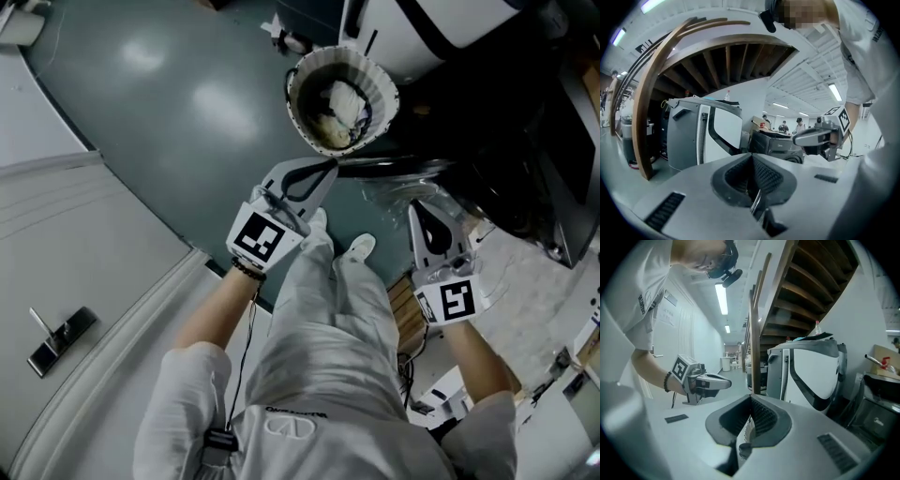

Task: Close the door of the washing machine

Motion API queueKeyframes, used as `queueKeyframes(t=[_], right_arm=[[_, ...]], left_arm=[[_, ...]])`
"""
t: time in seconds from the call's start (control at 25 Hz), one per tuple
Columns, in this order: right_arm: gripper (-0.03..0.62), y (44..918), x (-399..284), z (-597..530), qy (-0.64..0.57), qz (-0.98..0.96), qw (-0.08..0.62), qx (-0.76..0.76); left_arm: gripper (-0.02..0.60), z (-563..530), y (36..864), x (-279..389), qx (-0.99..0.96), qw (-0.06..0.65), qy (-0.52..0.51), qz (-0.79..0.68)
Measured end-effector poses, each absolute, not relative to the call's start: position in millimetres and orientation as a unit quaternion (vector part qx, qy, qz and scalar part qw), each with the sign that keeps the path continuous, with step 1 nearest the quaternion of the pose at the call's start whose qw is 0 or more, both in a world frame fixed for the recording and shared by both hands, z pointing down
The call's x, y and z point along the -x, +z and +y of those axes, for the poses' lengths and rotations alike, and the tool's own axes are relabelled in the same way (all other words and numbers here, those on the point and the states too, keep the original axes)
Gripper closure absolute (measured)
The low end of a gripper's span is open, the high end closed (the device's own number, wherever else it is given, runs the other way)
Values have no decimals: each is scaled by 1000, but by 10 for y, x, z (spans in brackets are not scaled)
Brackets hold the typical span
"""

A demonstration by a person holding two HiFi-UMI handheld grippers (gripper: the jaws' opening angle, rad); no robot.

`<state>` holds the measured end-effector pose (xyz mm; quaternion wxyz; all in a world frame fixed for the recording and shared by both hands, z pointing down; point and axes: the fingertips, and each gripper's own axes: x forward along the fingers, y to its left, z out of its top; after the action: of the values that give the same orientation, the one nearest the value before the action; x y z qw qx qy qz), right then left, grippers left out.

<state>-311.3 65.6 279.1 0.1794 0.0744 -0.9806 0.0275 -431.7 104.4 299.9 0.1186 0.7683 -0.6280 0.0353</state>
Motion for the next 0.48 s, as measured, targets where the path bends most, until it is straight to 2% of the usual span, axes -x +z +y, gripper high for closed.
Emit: queueKeyframes(t=[0.48], right_arm=[[585,3886,3238,513,53,-973,210,-76]], left_arm=[[586,823,4073,4114,-806,139,70,-572]])
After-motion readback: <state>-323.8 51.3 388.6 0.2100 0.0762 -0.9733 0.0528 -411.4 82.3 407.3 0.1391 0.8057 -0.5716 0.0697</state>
